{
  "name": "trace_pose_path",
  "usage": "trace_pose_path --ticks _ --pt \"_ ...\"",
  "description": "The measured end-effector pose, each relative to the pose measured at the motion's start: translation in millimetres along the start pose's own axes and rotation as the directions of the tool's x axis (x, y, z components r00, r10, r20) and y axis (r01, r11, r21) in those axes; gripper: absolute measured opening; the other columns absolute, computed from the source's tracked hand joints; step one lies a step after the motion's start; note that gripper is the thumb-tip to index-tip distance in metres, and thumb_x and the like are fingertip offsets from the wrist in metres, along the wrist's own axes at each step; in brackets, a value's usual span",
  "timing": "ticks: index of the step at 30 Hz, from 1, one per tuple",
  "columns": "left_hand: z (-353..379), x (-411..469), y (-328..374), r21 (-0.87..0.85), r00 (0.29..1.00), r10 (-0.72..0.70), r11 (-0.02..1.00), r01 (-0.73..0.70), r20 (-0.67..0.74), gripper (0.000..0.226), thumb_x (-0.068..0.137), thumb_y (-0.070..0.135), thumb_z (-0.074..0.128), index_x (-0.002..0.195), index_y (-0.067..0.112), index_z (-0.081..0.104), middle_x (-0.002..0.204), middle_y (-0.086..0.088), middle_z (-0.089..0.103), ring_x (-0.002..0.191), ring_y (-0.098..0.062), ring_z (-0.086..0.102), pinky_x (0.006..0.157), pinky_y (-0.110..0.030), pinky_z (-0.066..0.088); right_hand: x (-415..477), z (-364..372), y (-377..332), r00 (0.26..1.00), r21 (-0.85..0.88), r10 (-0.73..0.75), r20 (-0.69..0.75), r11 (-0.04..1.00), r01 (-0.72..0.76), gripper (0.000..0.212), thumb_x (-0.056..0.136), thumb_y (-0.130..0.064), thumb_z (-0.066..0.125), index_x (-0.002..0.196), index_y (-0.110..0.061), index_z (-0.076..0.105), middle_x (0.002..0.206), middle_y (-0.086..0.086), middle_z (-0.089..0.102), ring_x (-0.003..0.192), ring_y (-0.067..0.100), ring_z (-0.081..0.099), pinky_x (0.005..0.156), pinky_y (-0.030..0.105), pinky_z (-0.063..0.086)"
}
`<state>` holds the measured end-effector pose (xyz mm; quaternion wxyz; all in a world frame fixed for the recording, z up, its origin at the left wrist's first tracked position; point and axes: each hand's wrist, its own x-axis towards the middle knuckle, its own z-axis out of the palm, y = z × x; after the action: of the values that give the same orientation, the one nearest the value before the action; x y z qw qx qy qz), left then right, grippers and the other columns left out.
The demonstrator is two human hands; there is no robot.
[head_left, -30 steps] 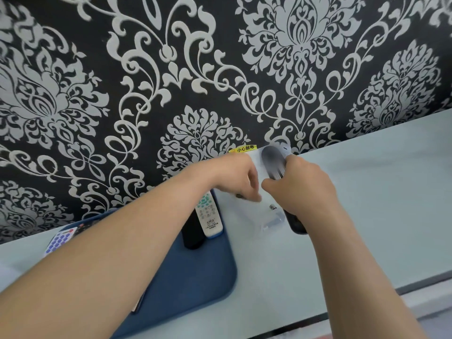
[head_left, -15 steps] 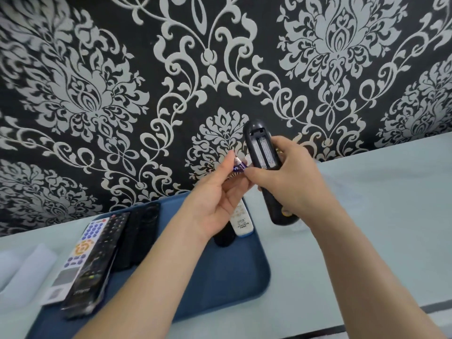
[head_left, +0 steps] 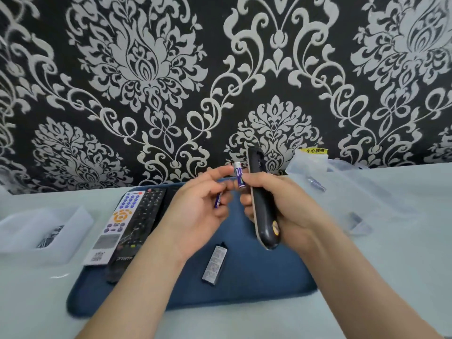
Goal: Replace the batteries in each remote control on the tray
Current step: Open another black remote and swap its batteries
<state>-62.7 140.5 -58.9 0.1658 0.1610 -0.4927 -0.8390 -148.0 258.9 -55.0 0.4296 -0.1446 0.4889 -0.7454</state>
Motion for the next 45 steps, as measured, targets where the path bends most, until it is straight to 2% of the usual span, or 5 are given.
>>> trace_pose_path --ticks 8,25,28,38,45 --pt "-23.0 -9.9 12.3 0.737 0.914 0.393 0.587 -0.336 0.103 0.044 0.077 0.018 0.078 0.114 0.036 0.064 0.09 0.004 0.069 0.052 -0.002 0.042 0.061 -0.018 0.04 8.4 16.5 8.5 1.0 -0.002 0.001 0.027 1.0 -0.001 0.01 0.09 -0.009 0.062 0.095 -0.002 0.065 0.057 -0.001 0.062 0.045 0.008 0.05 0.044 0.017 0.043" --pt "-24.2 -14.9 21.7 0.551 0.859 0.494 0.758 -0.35 -0.135 0.027 0.08 0.004 0.073 0.097 0.025 0.069 0.082 -0.002 0.074 0.068 -0.006 0.063 0.061 -0.019 0.047 8.1 26.7 15.6 0.984 -0.451 -0.179 -0.014 0.879 0.153 0.022 0.092 -0.016 0.067 0.113 -0.014 0.059 0.079 0.007 0.071 0.062 0.015 0.067 0.061 0.024 0.053" --pt "-20.7 -15.7 19.3 0.613 0.827 0.548 0.698 -0.369 -0.125 0.026 0.08 0.007 0.074 0.095 0.027 0.067 0.081 0.002 0.074 0.073 -0.01 0.064 0.075 -0.039 0.053 7.7 27.2 15.2 0.99 -0.506 -0.142 0.009 0.853 0.127 0.026 0.088 -0.005 0.063 0.111 -0.017 0.059 0.095 0.018 0.07 0.068 0.013 0.069 0.067 0.028 0.053" --pt "-15.0 -15.4 14.0 0.733 0.762 0.637 0.572 -0.367 -0.116 0.026 0.076 0.009 0.077 0.087 0.028 0.063 0.076 0.014 0.073 0.065 -0.003 0.064 0.061 -0.018 0.049 9.6 23.7 20.3 0.972 -0.467 -0.154 0.176 0.856 0.22 0.052 0.073 -0.001 0.064 0.119 -0.025 0.06 0.094 0.006 0.072 0.091 0.019 0.068 0.089 0.034 0.055" --pt "-13.3 -18.2 7.8 0.848 0.669 0.741 0.315 -0.427 0.062 0.018 0.074 0.015 0.079 0.083 0.029 0.071 0.08 0.02 0.07 0.074 -0.005 0.066 0.069 -0.022 0.053 12.6 24.9 22.8 0.957 -0.241 -0.155 0.244 0.946 0.215 0.046 0.083 0.016 0.056 0.12 -0.011 0.059 0.093 0.013 0.069 0.082 0.019 0.067 0.071 0.023 0.053"
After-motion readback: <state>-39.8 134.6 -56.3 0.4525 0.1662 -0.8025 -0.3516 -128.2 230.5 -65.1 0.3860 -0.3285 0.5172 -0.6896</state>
